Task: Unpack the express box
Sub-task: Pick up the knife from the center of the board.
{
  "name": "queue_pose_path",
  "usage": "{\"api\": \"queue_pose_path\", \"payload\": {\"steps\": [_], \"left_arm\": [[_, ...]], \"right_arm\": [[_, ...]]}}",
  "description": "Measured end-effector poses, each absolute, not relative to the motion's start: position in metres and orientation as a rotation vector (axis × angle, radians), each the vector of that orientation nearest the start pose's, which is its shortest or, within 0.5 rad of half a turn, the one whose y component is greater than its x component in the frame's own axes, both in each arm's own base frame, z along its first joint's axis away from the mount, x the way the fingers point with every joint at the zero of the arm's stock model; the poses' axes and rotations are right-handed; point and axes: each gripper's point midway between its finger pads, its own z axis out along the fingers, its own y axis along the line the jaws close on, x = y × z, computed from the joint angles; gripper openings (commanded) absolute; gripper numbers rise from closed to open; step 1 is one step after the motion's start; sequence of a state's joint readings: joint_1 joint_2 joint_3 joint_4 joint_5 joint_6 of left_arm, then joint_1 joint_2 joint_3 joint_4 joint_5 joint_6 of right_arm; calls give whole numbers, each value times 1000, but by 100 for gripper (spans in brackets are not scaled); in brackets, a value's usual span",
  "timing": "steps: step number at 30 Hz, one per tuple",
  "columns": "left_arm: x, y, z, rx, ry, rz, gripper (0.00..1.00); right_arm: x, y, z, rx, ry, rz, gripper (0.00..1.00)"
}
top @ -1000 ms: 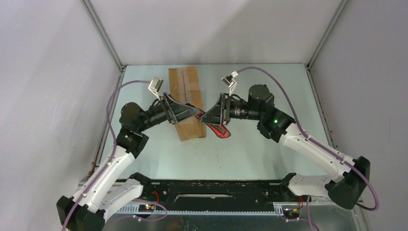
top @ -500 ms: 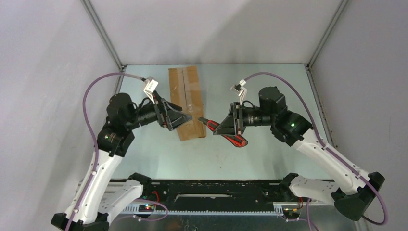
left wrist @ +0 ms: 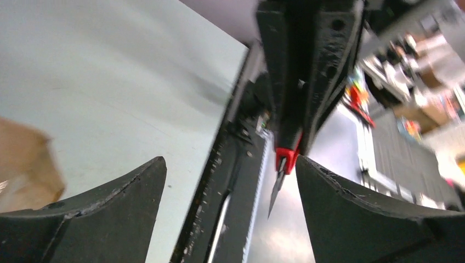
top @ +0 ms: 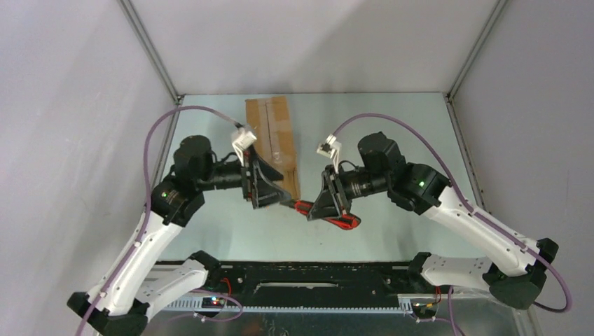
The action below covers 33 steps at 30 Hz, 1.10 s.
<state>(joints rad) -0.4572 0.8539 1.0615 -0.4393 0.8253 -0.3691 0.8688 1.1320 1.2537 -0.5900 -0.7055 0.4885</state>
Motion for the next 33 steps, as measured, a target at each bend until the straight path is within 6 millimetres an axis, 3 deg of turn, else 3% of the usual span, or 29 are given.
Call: {"api": "queue_pose_path", "payload": {"steps": [3,6,12,18,21,25,29,33], "left_arm": [[122,-249,339,913,1748,-1391,86],[103,-255,343,1014,1684,-1462,81],[89,-260,346,1100,1629,-1535,80],[86,-273,330,1142,1688,-1553,85],[111,-273,322,1027,1764,-1443,86],[165,-256,320,733,1860,-1227,94],[221,-215,320,392,1947,-923,100],[275,-164,313,71,1993,-627,100]], "right_arm": [[76,313,317,-1030,2107,1495,0],[67,310,315,-1082,2113,1473,0],[58,306,305,-1145,2134,1430,0],[58,305,301,-1146,2150,1397,0],[67,302,297,-1104,2177,1354,0],[99,293,290,-946,2250,1257,0],[124,295,284,-782,2318,1219,0],[143,316,268,-629,2373,1252,0]]}}
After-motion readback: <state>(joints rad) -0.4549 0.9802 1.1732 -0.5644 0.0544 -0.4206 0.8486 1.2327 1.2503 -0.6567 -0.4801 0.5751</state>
